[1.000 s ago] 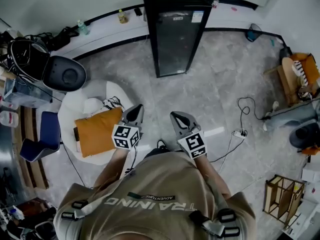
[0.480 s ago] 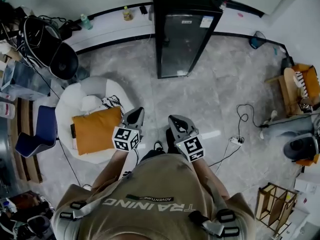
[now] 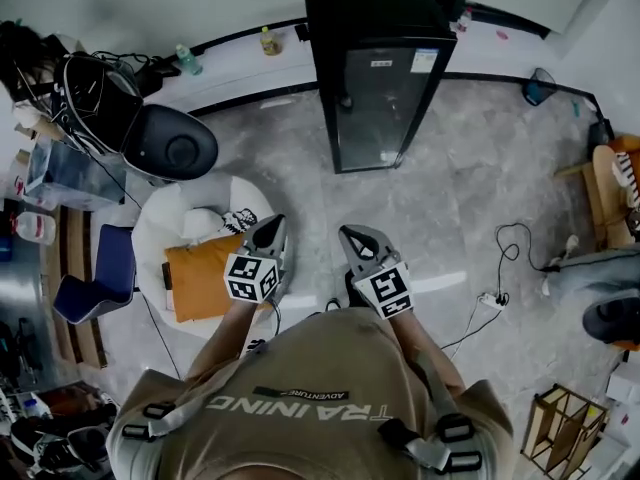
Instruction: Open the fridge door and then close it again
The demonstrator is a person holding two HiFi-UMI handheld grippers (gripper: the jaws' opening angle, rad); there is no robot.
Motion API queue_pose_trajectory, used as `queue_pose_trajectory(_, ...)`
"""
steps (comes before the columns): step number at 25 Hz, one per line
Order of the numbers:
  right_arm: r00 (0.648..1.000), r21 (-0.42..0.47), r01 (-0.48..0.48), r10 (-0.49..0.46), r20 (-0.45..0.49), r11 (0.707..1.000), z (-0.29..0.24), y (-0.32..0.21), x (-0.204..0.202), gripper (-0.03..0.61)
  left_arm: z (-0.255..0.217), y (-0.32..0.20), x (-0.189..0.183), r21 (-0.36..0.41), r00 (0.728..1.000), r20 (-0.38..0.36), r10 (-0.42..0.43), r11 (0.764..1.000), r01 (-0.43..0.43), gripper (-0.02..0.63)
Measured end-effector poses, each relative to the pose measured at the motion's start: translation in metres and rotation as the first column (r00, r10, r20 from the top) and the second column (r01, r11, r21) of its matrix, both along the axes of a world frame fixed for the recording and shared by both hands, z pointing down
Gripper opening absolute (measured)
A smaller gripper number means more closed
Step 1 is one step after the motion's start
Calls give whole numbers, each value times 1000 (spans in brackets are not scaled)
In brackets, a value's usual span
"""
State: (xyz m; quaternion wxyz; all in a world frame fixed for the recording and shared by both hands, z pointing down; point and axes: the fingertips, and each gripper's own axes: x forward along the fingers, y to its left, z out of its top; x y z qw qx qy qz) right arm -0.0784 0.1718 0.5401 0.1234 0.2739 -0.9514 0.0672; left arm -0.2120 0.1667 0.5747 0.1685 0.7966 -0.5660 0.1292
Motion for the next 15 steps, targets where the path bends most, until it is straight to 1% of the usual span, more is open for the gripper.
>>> queue_pose_trajectory(3, 1000, 11, -11, 11, 14, 1000, -3, -37, 11, -5, -10, -37, 8, 12, 1000, 7, -1, 1000, 1, 0)
queue_pose_trajectory(8, 999, 18, -4, 3, 39, 1000, -5, -101, 24, -5, -23, -93, 17, 22, 999, 5, -41, 999, 41, 0)
queue_pose_trajectory(15, 998, 43, 16, -19, 56, 999, -7, -168, 36, -5, -29, -147, 30, 34, 997, 42, -60, 998, 59, 0)
